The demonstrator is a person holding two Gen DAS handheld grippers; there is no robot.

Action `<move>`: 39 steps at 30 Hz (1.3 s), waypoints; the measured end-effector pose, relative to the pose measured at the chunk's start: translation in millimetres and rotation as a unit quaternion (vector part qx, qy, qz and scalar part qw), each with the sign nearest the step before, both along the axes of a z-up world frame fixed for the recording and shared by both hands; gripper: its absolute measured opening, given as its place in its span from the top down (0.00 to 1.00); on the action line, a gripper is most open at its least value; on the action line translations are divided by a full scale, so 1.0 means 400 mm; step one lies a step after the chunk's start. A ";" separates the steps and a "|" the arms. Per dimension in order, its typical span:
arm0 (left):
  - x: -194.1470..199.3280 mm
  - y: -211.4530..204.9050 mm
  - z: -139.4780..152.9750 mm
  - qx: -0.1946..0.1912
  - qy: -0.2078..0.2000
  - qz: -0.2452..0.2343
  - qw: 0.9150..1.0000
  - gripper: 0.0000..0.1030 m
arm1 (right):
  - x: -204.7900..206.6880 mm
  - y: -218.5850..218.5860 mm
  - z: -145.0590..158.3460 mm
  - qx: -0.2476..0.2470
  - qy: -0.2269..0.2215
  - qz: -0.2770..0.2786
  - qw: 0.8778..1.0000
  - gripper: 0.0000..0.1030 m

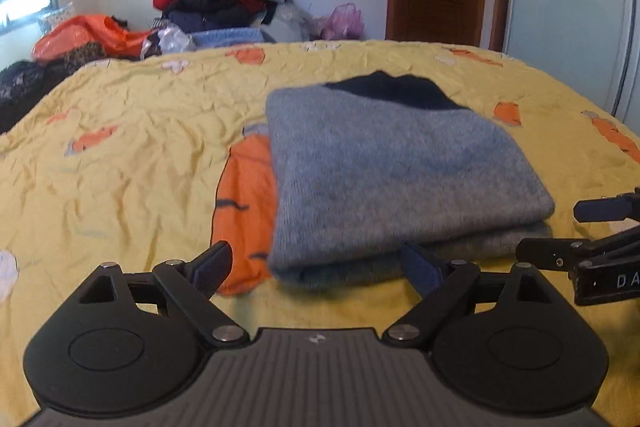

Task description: Fold small clothes

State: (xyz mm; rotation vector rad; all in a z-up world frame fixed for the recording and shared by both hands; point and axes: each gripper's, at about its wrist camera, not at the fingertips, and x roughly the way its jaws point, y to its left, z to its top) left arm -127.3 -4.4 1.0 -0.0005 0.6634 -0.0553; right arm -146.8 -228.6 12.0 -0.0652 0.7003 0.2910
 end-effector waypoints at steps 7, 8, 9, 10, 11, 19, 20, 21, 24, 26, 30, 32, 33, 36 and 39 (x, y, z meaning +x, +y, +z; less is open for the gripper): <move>-0.039 0.019 -0.031 -0.009 0.031 0.041 0.999 0.02 | -0.039 0.012 -0.059 -0.028 0.006 -0.040 0.999 0.00; -0.036 0.018 -0.033 -0.008 0.029 0.042 0.999 0.01 | -0.037 0.011 -0.059 -0.028 0.006 -0.043 0.999 0.00; -0.039 0.013 -0.035 -0.003 0.026 0.043 0.999 0.00 | -0.037 0.012 -0.060 -0.029 0.005 -0.044 0.999 0.00; -0.042 0.008 -0.035 0.003 0.023 0.042 0.999 0.00 | -0.039 0.011 -0.060 -0.029 0.004 -0.046 0.999 0.00; -0.043 0.007 -0.035 0.005 0.021 0.043 0.999 0.00 | -0.039 0.011 -0.060 -0.029 0.003 -0.047 0.998 0.00; -0.043 0.011 -0.038 0.004 0.015 0.041 0.999 0.00 | -0.051 0.011 -0.067 -0.026 -0.014 -0.053 0.998 0.00; -0.044 0.012 -0.038 0.004 0.015 0.040 0.999 0.00 | -0.052 0.011 -0.068 -0.026 -0.015 -0.053 0.998 0.00; -0.045 0.012 -0.039 0.004 0.014 0.040 0.999 0.00 | -0.053 0.012 -0.069 -0.025 -0.017 -0.053 0.998 0.00; -0.046 0.012 -0.039 0.004 0.013 0.040 0.999 0.00 | -0.061 0.013 -0.073 -0.024 -0.027 -0.052 0.998 0.00; -0.046 0.012 -0.039 0.004 0.013 0.040 0.999 0.00 | -0.062 0.013 -0.072 -0.023 -0.028 -0.052 0.998 0.00; -0.047 0.013 -0.039 0.004 0.013 0.040 0.999 0.00 | -0.060 0.013 -0.071 -0.023 -0.029 -0.051 0.998 0.00; -0.047 0.014 -0.039 0.003 0.013 0.040 0.999 0.00 | -0.060 0.014 -0.072 -0.022 -0.030 -0.051 0.998 0.00; -0.048 0.015 -0.038 0.002 0.012 0.041 0.999 0.00 | -0.061 0.014 -0.072 -0.023 -0.030 -0.052 0.998 0.00; -0.052 0.017 -0.036 -0.004 0.009 0.042 0.999 0.00 | -0.061 0.014 -0.072 -0.022 -0.030 -0.052 0.998 0.00; -0.053 0.015 -0.036 -0.004 0.010 0.044 0.999 0.00 | -0.063 0.015 -0.072 -0.021 -0.031 -0.058 0.998 0.00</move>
